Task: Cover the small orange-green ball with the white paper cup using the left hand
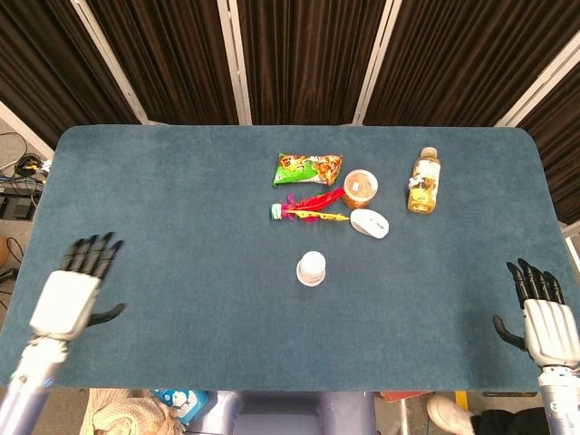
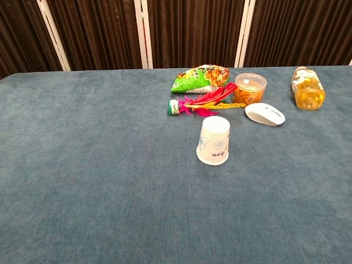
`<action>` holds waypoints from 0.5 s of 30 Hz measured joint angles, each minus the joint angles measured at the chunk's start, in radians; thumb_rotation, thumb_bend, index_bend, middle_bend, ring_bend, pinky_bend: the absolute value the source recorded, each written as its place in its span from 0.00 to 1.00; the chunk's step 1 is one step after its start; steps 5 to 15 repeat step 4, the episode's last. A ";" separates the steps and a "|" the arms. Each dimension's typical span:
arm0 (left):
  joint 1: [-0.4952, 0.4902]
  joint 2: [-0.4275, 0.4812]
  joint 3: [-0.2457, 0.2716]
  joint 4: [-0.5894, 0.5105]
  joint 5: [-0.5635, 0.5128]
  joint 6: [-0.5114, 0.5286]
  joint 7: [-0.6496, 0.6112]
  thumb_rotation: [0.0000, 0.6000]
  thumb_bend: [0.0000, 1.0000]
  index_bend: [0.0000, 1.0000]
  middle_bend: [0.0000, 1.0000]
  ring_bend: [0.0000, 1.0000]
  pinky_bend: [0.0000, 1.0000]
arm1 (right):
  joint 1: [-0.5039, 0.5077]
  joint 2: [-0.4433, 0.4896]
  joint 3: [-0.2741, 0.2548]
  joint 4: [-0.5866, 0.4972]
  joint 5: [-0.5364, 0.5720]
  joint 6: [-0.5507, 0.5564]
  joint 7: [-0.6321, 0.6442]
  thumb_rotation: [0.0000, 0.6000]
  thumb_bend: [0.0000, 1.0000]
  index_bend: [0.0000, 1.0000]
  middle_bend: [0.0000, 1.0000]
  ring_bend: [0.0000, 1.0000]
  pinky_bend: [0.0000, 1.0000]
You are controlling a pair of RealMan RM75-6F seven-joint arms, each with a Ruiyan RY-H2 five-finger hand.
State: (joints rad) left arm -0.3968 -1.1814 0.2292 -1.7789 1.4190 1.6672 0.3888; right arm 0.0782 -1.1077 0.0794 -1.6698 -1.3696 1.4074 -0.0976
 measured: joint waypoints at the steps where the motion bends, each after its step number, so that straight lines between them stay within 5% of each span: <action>1: 0.026 0.004 0.005 0.027 0.010 0.017 -0.021 1.00 0.10 0.00 0.00 0.00 0.02 | 0.000 -0.001 0.001 0.001 0.000 0.001 -0.001 1.00 0.35 0.00 0.00 0.00 0.03; 15: 0.079 0.009 0.009 0.090 0.031 0.046 -0.064 1.00 0.09 0.00 0.00 0.00 0.00 | 0.002 -0.003 0.001 0.001 -0.003 0.001 -0.005 1.00 0.35 0.00 0.00 0.00 0.03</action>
